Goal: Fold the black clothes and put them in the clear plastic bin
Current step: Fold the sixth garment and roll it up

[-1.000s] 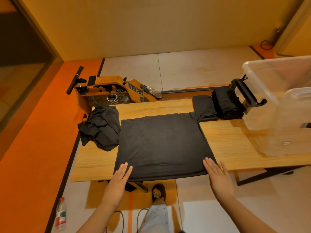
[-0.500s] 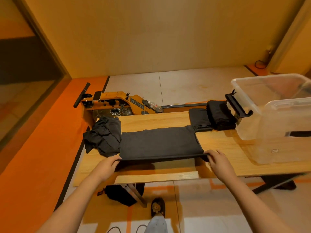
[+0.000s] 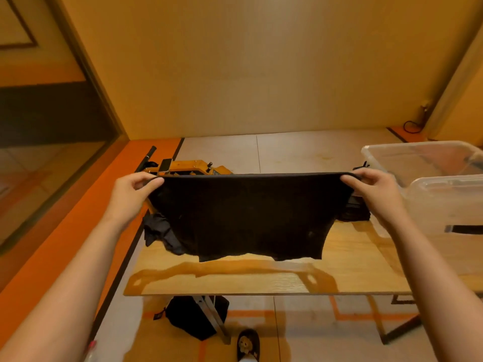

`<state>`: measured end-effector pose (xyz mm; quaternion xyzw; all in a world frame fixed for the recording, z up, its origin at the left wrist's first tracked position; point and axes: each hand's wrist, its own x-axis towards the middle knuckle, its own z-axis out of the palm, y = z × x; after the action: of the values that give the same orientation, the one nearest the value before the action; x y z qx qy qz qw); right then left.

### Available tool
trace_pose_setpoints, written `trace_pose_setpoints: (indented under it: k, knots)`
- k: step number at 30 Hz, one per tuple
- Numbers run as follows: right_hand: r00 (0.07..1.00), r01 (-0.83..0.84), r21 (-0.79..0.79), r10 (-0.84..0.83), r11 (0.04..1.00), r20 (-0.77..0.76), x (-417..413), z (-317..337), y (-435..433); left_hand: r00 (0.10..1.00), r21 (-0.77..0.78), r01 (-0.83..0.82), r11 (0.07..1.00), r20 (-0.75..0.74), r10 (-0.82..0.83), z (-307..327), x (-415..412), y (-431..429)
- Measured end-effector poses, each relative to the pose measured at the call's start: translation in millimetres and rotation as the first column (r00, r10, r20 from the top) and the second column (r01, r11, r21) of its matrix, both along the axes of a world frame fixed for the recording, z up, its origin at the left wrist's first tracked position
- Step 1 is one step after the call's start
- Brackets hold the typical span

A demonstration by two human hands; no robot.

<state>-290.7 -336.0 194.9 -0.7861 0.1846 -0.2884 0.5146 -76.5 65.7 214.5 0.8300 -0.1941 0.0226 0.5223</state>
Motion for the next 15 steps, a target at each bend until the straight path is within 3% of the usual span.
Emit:
trace_pose_setpoints:
  k: [6,15]
  knots:
    - [0.998,-0.058,0.131,0.054,0.990,0.035,-4.1,8.6,-1.2,0.991,-0.097,-0.028,0.995,-0.129,0.016,3.9,-0.4,10.0]
    - [0.998,-0.053,0.155,0.046,0.986,0.045,-6.2,13.6,-3.4,0.991,-0.133,-0.050,0.990,-0.127,0.032,8.1,-0.6,0.6]
